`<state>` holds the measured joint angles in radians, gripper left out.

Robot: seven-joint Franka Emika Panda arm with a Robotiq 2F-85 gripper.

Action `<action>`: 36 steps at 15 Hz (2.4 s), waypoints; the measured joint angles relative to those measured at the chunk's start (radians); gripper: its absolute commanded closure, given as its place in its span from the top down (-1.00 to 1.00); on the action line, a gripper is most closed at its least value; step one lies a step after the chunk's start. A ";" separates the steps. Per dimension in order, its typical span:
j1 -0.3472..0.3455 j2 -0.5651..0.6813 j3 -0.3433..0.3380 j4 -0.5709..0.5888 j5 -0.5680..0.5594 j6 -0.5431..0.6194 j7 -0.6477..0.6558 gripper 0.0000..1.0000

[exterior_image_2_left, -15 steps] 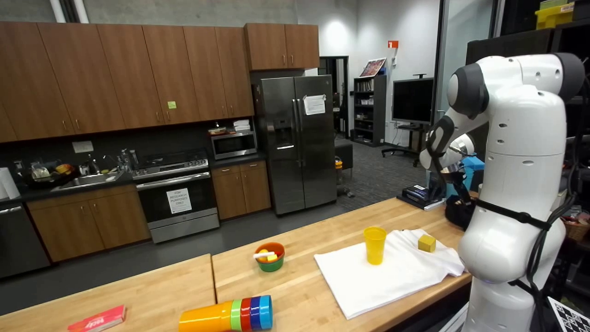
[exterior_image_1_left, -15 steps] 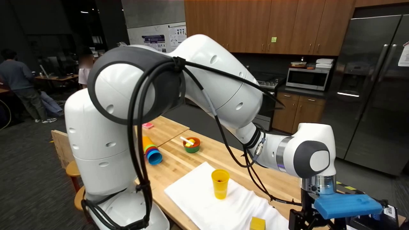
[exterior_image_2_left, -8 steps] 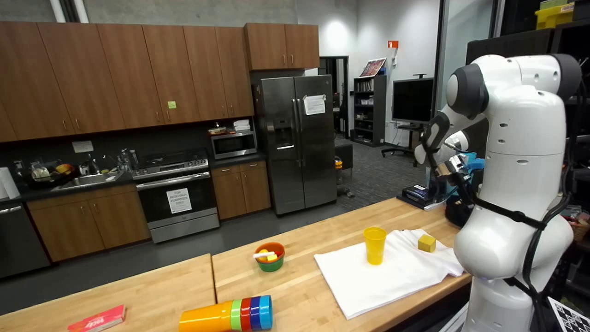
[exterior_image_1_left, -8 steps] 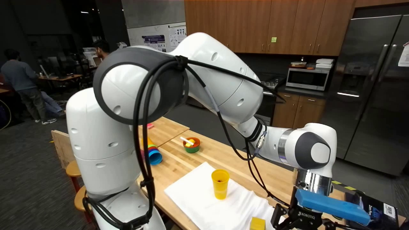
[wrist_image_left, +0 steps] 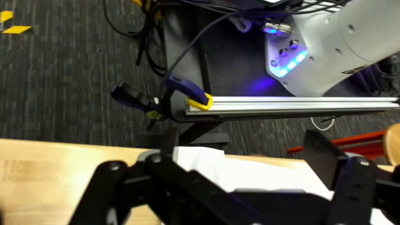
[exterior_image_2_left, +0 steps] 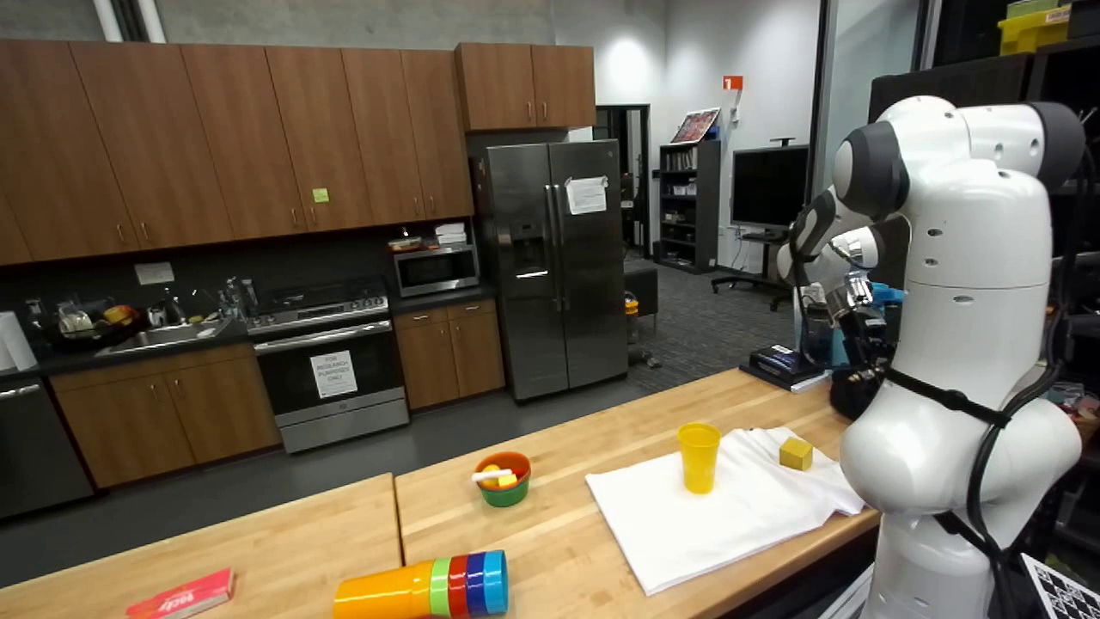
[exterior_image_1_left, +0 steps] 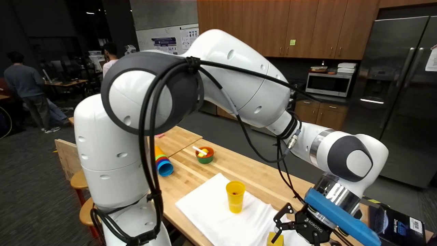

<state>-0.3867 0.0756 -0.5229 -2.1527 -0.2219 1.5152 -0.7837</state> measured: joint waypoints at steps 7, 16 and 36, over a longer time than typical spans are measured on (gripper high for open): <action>-0.072 -0.030 0.003 -0.025 0.296 -0.143 0.077 1.00; -0.091 -0.273 0.012 -0.263 0.470 0.120 0.075 1.00; -0.037 -0.552 0.033 -0.508 0.503 0.586 0.111 1.00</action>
<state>-0.4232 -0.4762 -0.4900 -2.6605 0.2810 2.1009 -0.6728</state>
